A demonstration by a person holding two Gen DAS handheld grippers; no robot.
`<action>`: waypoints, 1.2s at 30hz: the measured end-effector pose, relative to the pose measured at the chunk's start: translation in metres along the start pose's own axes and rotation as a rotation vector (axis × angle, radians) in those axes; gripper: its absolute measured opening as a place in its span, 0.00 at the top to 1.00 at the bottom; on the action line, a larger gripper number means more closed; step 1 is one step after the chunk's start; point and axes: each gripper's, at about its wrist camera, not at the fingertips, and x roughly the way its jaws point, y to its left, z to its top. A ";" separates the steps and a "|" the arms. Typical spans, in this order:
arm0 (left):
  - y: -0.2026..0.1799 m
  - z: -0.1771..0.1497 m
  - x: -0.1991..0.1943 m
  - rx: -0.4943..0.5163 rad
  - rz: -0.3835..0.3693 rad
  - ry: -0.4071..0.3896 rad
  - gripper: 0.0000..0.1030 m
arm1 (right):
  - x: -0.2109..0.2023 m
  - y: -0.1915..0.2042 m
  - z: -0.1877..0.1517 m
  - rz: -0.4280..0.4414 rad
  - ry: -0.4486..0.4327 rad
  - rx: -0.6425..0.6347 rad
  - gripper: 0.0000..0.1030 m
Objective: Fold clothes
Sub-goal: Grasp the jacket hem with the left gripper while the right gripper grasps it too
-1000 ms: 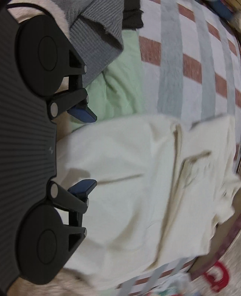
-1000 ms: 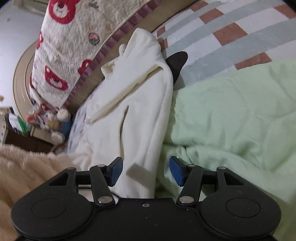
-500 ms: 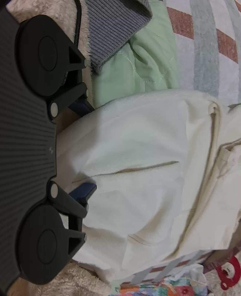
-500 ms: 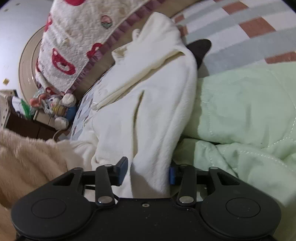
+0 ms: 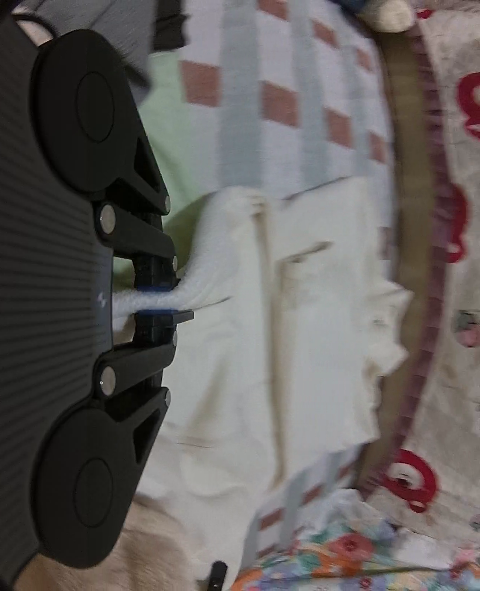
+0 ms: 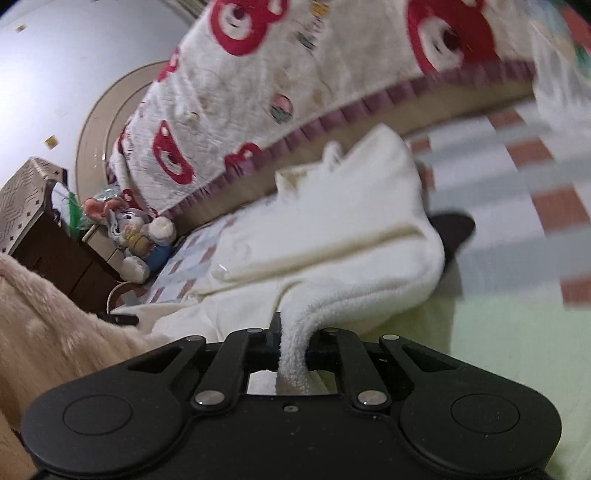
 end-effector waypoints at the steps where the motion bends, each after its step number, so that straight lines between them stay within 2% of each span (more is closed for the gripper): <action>1: 0.003 0.003 -0.004 -0.011 -0.003 -0.024 0.93 | 0.000 0.002 0.005 -0.001 -0.004 -0.017 0.89; 8: 0.030 0.036 -0.016 -0.146 -0.028 -0.165 0.93 | 0.012 0.011 0.054 -0.012 -0.045 -0.106 0.89; 12: 0.051 0.074 0.010 -0.157 0.033 -0.249 0.93 | 0.042 0.008 0.112 -0.051 -0.071 -0.138 0.89; 14: 0.065 0.094 0.037 -0.151 0.064 -0.239 0.93 | 0.065 0.001 0.141 -0.103 -0.073 -0.123 0.89; 16: 0.063 0.111 0.069 -0.083 0.141 -0.192 0.93 | 0.093 -0.012 0.169 -0.252 -0.055 -0.122 0.88; 17: 0.062 0.119 0.086 -0.045 0.181 -0.166 0.93 | 0.106 -0.023 0.181 -0.286 -0.039 -0.105 0.88; 18: 0.060 0.124 0.100 -0.034 0.186 -0.149 0.93 | 0.119 -0.039 0.191 -0.280 -0.025 -0.055 0.88; 20: 0.067 0.130 0.122 -0.066 0.147 -0.128 0.93 | 0.140 -0.065 0.199 -0.275 0.006 0.050 0.88; 24: 0.091 0.138 0.164 -0.165 0.137 -0.097 0.93 | 0.179 -0.088 0.204 -0.341 0.069 0.099 0.87; 27: 0.131 0.131 0.188 -0.321 0.040 -0.048 0.92 | 0.193 -0.103 0.210 -0.324 0.061 0.134 0.86; 30: 0.158 0.131 0.188 -0.430 -0.073 -0.062 0.91 | 0.183 -0.111 0.218 -0.288 -0.016 0.198 0.86; 33: 0.171 0.139 0.175 -0.490 -0.154 -0.108 0.92 | 0.180 -0.098 0.224 -0.273 -0.036 0.152 0.87; 36: 0.171 0.143 0.166 -0.492 -0.174 -0.141 0.92 | 0.188 -0.086 0.229 -0.289 -0.041 0.077 0.88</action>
